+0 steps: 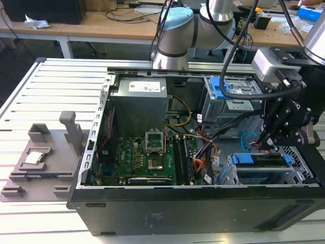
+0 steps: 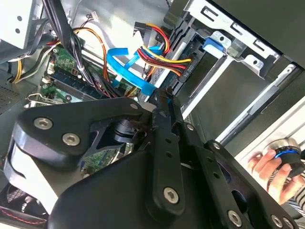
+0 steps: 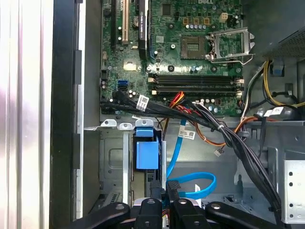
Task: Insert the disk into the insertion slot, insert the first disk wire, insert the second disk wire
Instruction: 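Insert the second disk wire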
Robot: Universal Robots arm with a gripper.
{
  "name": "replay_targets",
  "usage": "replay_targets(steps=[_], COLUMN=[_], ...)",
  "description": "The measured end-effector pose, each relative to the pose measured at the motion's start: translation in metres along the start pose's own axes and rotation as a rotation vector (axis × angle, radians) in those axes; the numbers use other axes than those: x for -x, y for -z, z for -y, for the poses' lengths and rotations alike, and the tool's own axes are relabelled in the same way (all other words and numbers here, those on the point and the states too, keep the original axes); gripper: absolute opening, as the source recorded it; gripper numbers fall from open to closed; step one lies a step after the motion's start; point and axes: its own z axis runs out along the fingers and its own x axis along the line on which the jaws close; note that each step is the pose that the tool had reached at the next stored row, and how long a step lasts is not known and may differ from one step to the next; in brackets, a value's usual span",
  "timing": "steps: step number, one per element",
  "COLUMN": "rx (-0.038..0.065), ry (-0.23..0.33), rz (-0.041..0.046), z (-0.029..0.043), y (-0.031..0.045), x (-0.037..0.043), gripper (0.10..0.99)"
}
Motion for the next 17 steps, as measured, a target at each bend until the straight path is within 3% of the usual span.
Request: replay_targets(steps=[5, 10, 17], rx=[0.000, 0.000, 0.000], ry=[0.000, 0.000, 0.000], rz=[-0.0001, -0.0004, -0.0002], z=[0.0036, 0.0060, 0.0068], y=[-0.0006, -0.0071, -0.0107], x=[-0.0040, -0.0061, -0.0073], gripper=[0.161, 0.161, 0.161])
